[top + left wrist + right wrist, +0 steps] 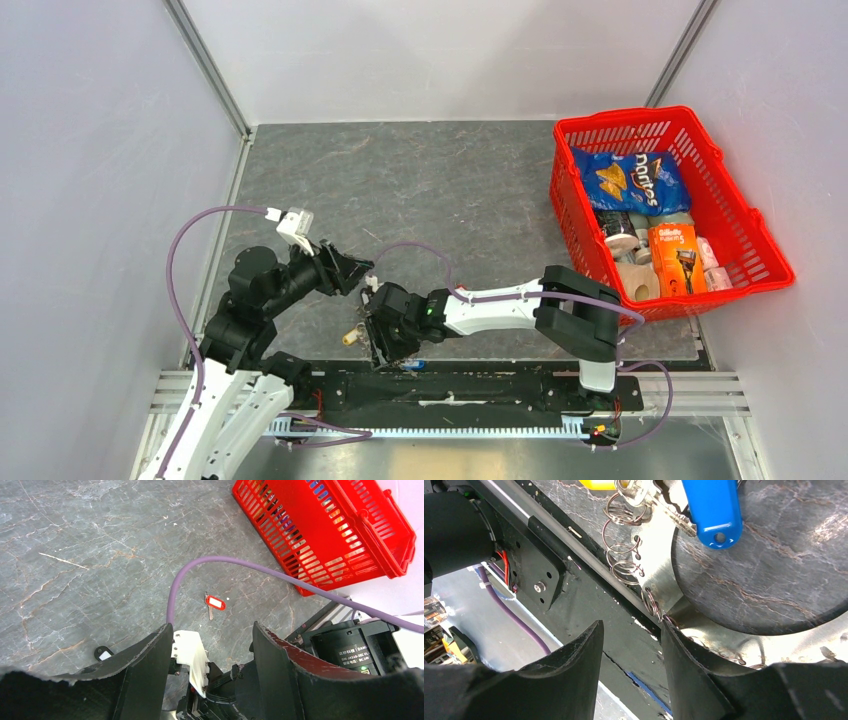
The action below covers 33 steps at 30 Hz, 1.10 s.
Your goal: Put the keys on the keyring
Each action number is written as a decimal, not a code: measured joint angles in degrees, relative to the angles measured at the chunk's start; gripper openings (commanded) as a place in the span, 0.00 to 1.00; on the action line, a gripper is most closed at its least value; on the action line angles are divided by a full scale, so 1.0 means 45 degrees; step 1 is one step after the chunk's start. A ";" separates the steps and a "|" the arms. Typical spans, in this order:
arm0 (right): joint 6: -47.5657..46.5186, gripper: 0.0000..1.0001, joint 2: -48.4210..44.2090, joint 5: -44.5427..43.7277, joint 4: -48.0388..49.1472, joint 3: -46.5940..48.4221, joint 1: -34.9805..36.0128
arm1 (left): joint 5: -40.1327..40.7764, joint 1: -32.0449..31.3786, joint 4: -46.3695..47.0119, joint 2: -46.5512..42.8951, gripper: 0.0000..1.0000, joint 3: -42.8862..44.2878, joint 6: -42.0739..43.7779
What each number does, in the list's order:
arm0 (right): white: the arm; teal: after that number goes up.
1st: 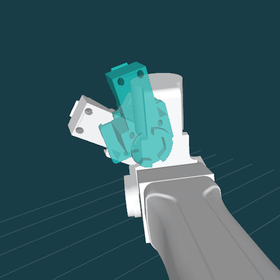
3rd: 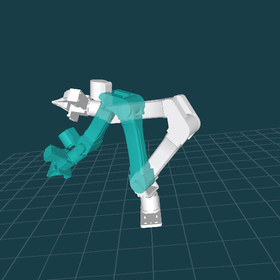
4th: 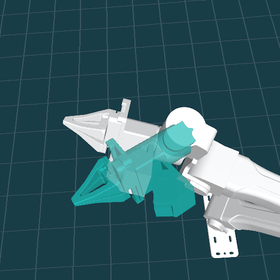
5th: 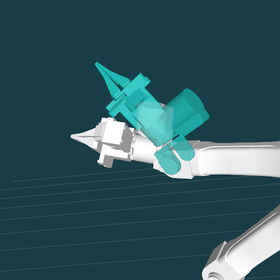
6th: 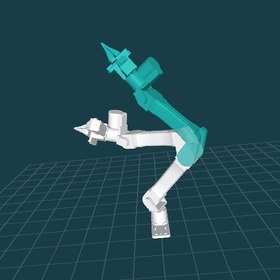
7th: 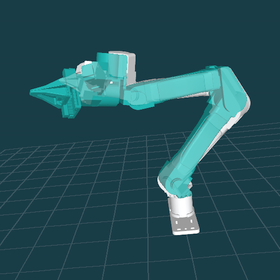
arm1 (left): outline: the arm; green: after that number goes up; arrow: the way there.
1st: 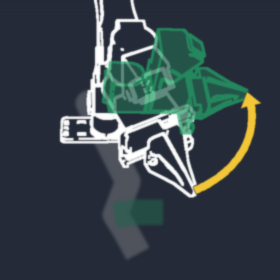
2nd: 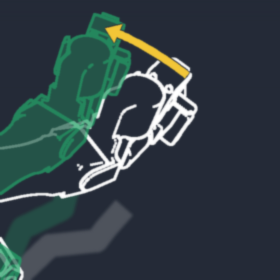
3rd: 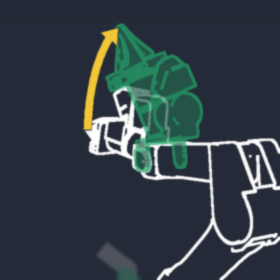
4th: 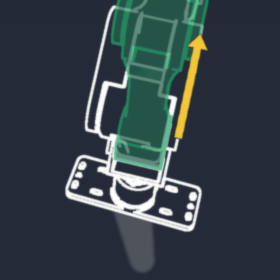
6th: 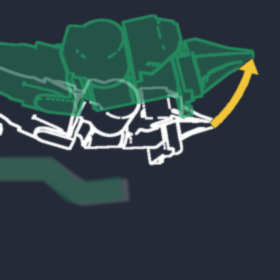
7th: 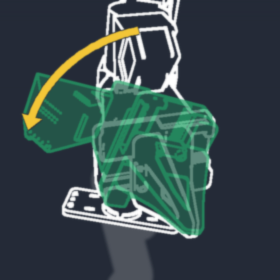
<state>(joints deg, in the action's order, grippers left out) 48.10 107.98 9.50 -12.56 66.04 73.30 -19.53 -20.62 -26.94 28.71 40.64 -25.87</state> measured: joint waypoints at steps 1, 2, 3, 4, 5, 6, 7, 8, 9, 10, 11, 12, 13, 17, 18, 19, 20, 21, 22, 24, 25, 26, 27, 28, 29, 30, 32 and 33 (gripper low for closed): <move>0.0024 0.53 0.0000 -0.0024 0.0000 0.0000 0.0000 | 0.0000 -0.0010 0.0000 0.0000 0.67 0.0005 0.0000; 0.0029 0.53 0.0000 -0.0039 0.0000 0.0000 0.0000 | -0.0005 -0.0024 0.0000 0.0000 0.67 0.0000 0.0000; 0.0029 0.53 0.0000 -0.0044 0.0000 0.0000 0.0000 | -0.0005 -0.0034 0.0000 0.0000 0.67 0.0005 0.0000; 0.0034 0.52 0.0000 -0.0039 0.0000 0.0000 0.0000 | -0.0005 -0.0034 0.0005 0.0000 0.67 0.0005 0.0000; 0.0034 0.52 0.0000 -0.0039 0.0000 0.0000 0.0005 | -0.0005 -0.0034 0.0005 0.0000 0.67 0.0005 0.0000; 0.0034 0.52 0.0000 -0.0039 0.0000 0.0005 0.0010 | -0.0005 -0.0044 0.0000 0.0000 0.67 0.0005 0.0000; 0.0034 0.52 0.0000 -0.0034 -0.0005 0.0005 0.0019 | -0.0005 -0.0063 0.0005 0.0000 0.67 0.0005 0.0000; 0.0039 0.52 0.0005 -0.0034 -0.0005 0.0010 0.0024 | -0.0005 -0.0087 0.0005 0.0000 0.67 0.0005 0.0000; 0.0053 0.52 0.0029 -0.0039 -0.0019 0.0024 0.0034 | -0.0005 -0.0112 0.0005 0.0000 0.67 0.0005 0.0000; 0.0073 0.52 0.0078 -0.0049 -0.0039 0.0058 0.0049 | -0.0005 -0.0136 0.0000 0.0000 0.67 0.0005 0.0000; 0.0083 0.52 0.0141 -0.0073 -0.0068 0.0117 0.0053 | -0.0005 -0.0160 0.0005 0.0000 0.67 0.0005 0.0000; 0.0087 0.52 0.0199 -0.0102 -0.0102 0.0175 0.0068 | -0.0005 -0.0180 0.0000 0.0000 0.67 0.0005 0.0000; 0.0097 0.53 0.0233 -0.0136 -0.0136 0.0214 0.0083 | -0.0005 -0.0204 0.0005 0.0000 0.67 0.0005 0.0000; 0.0189 0.53 0.0398 -0.0306 -0.0364 0.0486 0.0102 | -0.0005 -0.0282 0.0005 0.0000 0.67 0.0005 0.0000; 0.0223 0.54 0.0437 -0.0364 -0.0423 0.0559 0.0117 | -0.0005 -0.0291 0.0005 0.0000 0.67 0.0005 0.0005; 0.0257 0.54 0.0491 -0.0423 -0.0476 0.0646 0.0146 | -0.0005 -0.0311 0.0005 0.0000 0.67 0.0005 0.0005; 0.0311 0.54 0.0539 -0.0491 -0.0520 0.0729 0.0165 | -0.0005 -0.0335 0.0005 0.0000 0.67 0.0005 0.0005; 0.0335 0.54 0.0559 -0.0544 -0.0573 0.0782 0.0180 | -0.0005 -0.0364 0.0005 0.0000 0.67 0.0005 0.0005; 0.0384 0.54 0.0563 -0.0622 -0.0617 0.0806 0.0189 | -0.0005 -0.0374 0.0000 0.0000 0.67 0.0005 0.0005; 0.0442 0.54 0.0563 -0.0748 -0.0656 0.0816 0.0185 | -0.0005 -0.0408 0.0000 -0.0005 0.67 0.0005 0.0005; 0.0461 0.54 0.0563 -0.0772 -0.0685 0.0826 0.0160 | -0.0005 -0.0427 0.0000 -0.0015 0.67 0.0005 0.0005; 0.0471 0.54 0.0563 -0.0772 -0.0714 0.0831 0.0112 | -0.0005 -0.0442 0.0000 -0.0034 0.67 0.0005 0.0005; 0.0486 0.54 0.0563 -0.0738 -0.0753 0.0831 0.0044 | -0.0005 -0.0452 0.0000 -0.0068 0.67 0.0005 0.0005; 0.0505 0.54 0.0563 -0.0695 -0.0772 0.0831 -0.0039 | -0.0005 -0.0452 0.0000 -0.0097 0.67 0.0005 0.0010; 0.0505 0.54 0.0563 -0.0627 -0.0777 0.0835 -0.0151 | -0.0005 -0.0457 0.0000 -0.0117 0.67 0.0005 0.0010; 0.0486 0.54 0.0563 -0.0627 -0.0772 0.0869 -0.0277 | -0.0005 -0.0476 0.0000 -0.0136 0.67 0.0005 0.0010; 0.0393 0.53 0.0583 -0.0724 -0.0767 0.0942 -0.0593 | -0.0005 -0.0505 0.0000 -0.0141 0.67 0.0005 0.0010; 0.0267 0.53 0.0602 -0.0884 -0.0777 0.1001 -0.0831 | -0.0005 -0.0525 0.0000 -0.0146 0.67 0.0005 0.0010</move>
<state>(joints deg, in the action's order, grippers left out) 49.30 110.69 5.52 -16.05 70.54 69.56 -19.55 -22.98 -26.94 28.05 40.66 -25.82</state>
